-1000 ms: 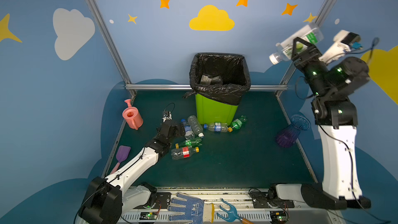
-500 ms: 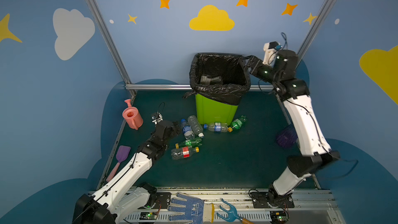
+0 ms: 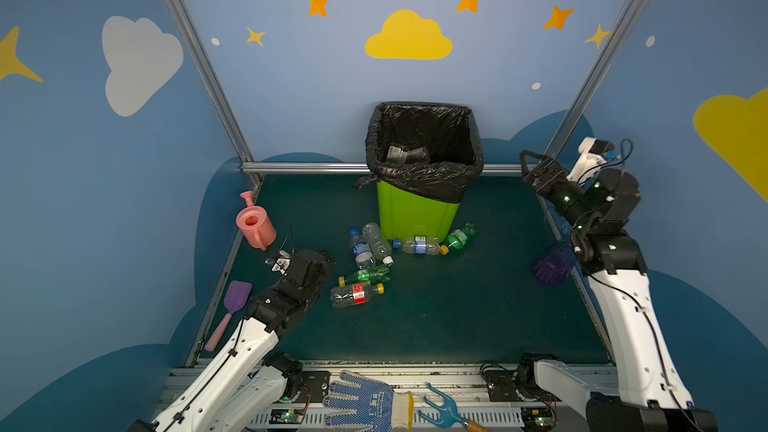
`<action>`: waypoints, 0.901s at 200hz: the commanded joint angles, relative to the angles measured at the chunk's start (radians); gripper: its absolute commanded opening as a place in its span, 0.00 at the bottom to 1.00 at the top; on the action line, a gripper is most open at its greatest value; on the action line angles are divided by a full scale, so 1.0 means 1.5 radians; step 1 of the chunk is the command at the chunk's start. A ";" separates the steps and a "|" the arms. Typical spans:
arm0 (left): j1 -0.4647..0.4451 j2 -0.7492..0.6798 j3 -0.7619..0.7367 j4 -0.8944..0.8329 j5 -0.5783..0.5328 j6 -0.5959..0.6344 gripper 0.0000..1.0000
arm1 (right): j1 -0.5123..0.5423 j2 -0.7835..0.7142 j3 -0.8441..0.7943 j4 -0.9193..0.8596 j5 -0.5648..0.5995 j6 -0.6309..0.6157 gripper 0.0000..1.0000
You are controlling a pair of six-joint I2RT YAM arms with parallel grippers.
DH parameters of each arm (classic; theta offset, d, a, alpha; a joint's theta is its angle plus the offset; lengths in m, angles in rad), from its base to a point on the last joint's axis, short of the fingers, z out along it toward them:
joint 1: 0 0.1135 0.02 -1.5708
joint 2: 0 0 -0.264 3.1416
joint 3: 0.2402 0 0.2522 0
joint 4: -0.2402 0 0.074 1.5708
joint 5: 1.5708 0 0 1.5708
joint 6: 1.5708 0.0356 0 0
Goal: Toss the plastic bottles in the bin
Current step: 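Withdraw the right arm while the left gripper reaches to the red-label bottle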
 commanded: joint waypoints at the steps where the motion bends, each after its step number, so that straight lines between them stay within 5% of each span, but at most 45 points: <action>1: -0.020 0.005 -0.025 -0.063 0.043 -0.122 1.00 | -0.030 -0.038 -0.086 -0.019 -0.014 0.038 0.98; 56: -0.120 0.012 -0.103 -0.003 0.030 -0.351 0.99 | -0.093 -0.070 -0.255 -0.011 -0.060 0.076 0.98; 125: -0.147 0.138 -0.099 0.100 0.060 -0.382 0.96 | -0.142 -0.051 -0.314 -0.029 -0.108 0.084 0.97; 180: -0.147 0.222 -0.092 0.143 0.050 -0.380 0.82 | -0.174 -0.059 -0.336 -0.035 -0.120 0.082 0.98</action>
